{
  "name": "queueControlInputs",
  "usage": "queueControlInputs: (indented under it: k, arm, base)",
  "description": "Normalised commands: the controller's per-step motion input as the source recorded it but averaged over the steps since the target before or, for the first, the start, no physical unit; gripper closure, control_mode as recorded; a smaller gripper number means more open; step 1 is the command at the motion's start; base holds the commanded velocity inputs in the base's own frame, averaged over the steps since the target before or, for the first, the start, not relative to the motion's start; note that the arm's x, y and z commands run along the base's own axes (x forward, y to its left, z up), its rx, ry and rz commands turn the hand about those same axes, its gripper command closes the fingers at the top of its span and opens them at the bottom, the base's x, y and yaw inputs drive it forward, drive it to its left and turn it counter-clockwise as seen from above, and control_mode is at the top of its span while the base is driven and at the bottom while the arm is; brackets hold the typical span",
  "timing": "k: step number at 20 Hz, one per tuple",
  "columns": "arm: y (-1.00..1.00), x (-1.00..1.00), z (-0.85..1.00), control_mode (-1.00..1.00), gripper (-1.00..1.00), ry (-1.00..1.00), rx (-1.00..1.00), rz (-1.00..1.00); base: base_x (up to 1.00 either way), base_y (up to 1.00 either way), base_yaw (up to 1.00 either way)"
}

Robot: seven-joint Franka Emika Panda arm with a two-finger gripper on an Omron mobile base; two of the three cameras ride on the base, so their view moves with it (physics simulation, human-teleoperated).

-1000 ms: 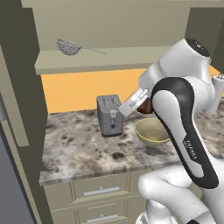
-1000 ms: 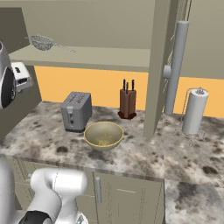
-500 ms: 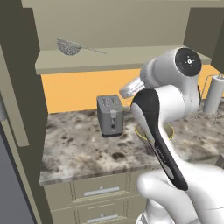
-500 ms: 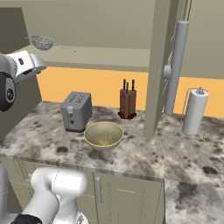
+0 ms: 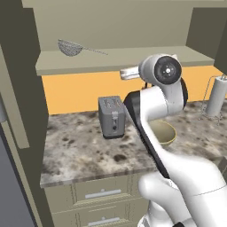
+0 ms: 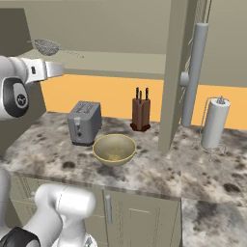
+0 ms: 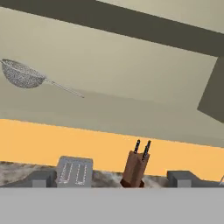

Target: Open the cabinet and setup a tea strainer by placing it in the bowl upright.

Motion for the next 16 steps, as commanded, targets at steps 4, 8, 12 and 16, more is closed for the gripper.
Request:
queueControlInputs:
  k: [4, 8, 12, 16]
  arm:
    - [-0.11, 0.03, 0.49, -1.0, -1.0, -0.03, 0.11, -0.01]
    - [-0.03, 0.08, -0.02, -1.0, -1.0, 0.04, 0.17, 0.0]
    - [-0.06, 0.34, -0.09, -1.0, -1.0, 0.05, 0.11, 0.0]
    - [0.0, 0.19, 0.02, -1.0, -1.0, 0.0, 0.0, 0.0]
  base:
    - [0.0, 0.0, 0.0]
    - [0.0, 0.0, 0.0]
    - [0.0, 0.0, 0.0]
    - [0.0, 0.0, 0.0]
